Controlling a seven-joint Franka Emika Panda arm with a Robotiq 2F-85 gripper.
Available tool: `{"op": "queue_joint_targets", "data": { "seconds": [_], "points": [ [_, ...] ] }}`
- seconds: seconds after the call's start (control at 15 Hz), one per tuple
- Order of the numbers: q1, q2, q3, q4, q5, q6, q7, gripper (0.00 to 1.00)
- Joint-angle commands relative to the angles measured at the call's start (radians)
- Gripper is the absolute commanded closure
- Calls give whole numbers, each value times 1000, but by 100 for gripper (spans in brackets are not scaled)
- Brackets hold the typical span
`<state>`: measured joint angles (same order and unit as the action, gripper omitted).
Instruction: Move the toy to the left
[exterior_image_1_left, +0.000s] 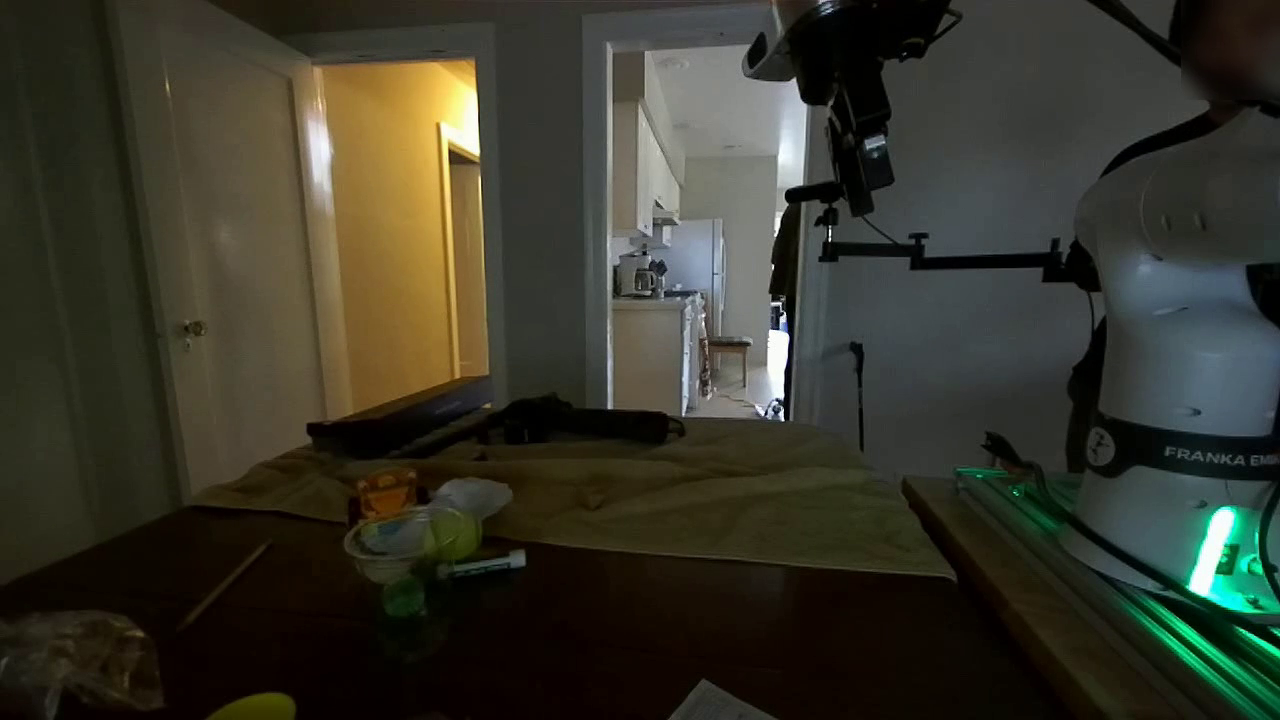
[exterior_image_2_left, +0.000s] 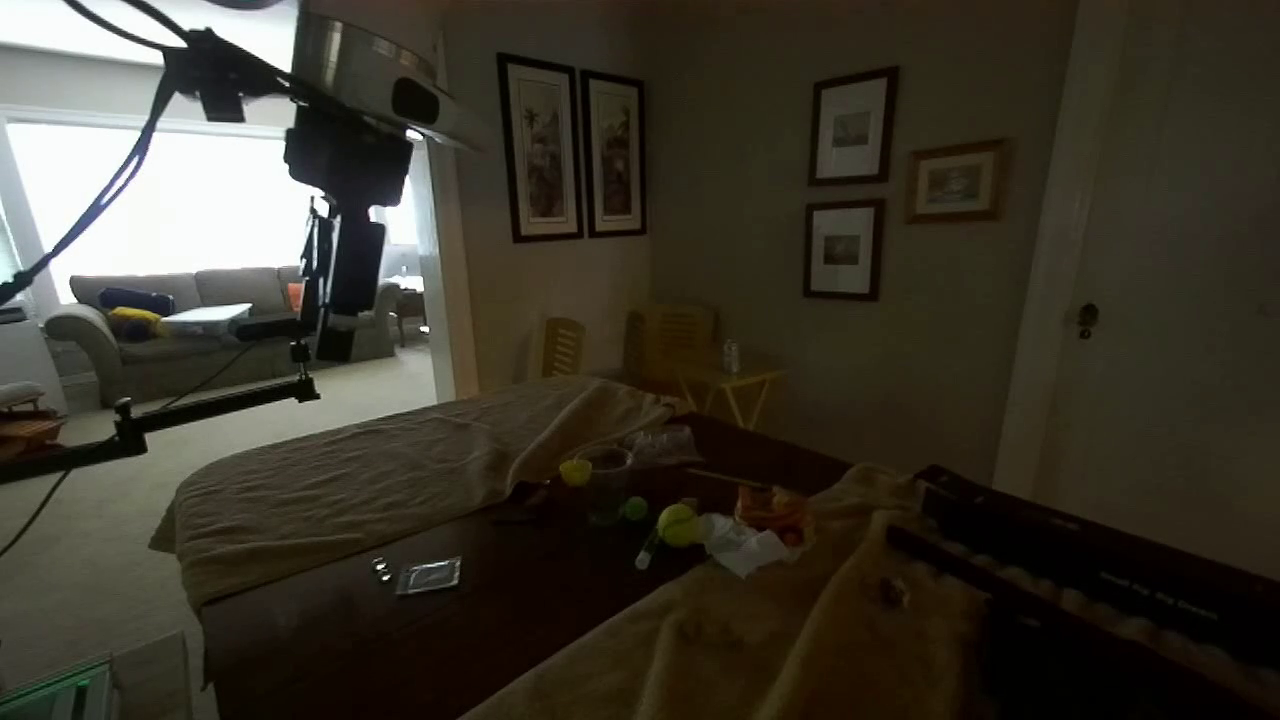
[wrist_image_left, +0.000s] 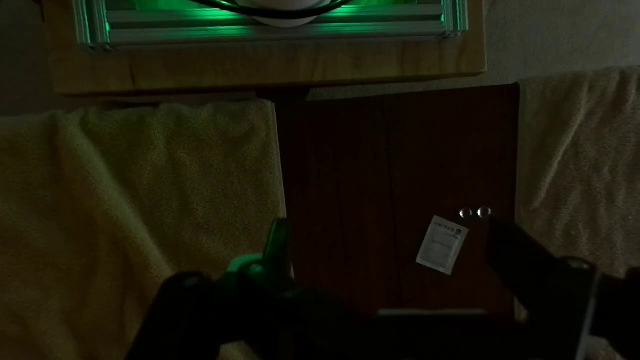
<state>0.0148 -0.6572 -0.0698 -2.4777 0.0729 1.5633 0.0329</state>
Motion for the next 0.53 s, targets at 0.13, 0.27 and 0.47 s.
{"op": "queue_joint_targets", "data": {
  "seconds": [0.13,0.27,0.47],
  "points": [
    [-20,1,16,2,7,-2,-10,0],
    [-20,1,16,2,7,-2,-10,0],
    [-20,5,12,7,15,12,-17,0]
  ]
}}
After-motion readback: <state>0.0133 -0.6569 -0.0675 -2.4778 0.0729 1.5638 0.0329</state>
